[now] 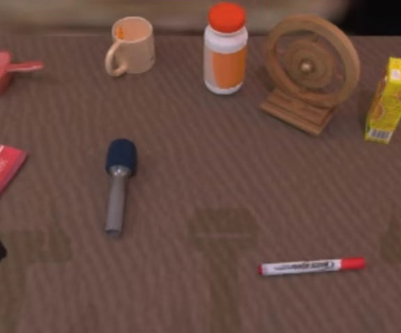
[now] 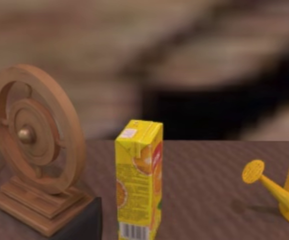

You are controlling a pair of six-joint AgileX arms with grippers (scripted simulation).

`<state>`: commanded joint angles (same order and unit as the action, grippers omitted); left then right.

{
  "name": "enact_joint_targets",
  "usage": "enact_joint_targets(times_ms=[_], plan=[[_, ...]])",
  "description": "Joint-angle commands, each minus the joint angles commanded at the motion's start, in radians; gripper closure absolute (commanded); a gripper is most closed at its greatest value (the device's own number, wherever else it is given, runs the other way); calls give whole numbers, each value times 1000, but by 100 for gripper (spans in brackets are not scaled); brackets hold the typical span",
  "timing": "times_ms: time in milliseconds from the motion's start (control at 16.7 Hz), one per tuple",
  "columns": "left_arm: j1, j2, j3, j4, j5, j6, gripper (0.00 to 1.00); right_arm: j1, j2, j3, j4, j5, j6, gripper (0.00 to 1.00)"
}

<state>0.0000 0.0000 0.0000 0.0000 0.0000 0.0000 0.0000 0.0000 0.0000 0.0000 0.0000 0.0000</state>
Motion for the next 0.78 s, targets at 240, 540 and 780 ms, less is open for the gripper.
enact_joint_targets(times_ms=[240, 540, 780], plan=[[-14, 31, 30, -20, 1, -9, 0, 0, 0, 0, 0, 0, 0, 0], [-93, 295, 243, -168, -10, -72, 0, 0, 0, 0, 0, 0, 0, 0], [-177, 662, 496, -348, -32, -149, 0, 0, 0, 0, 0, 0, 0, 0]])
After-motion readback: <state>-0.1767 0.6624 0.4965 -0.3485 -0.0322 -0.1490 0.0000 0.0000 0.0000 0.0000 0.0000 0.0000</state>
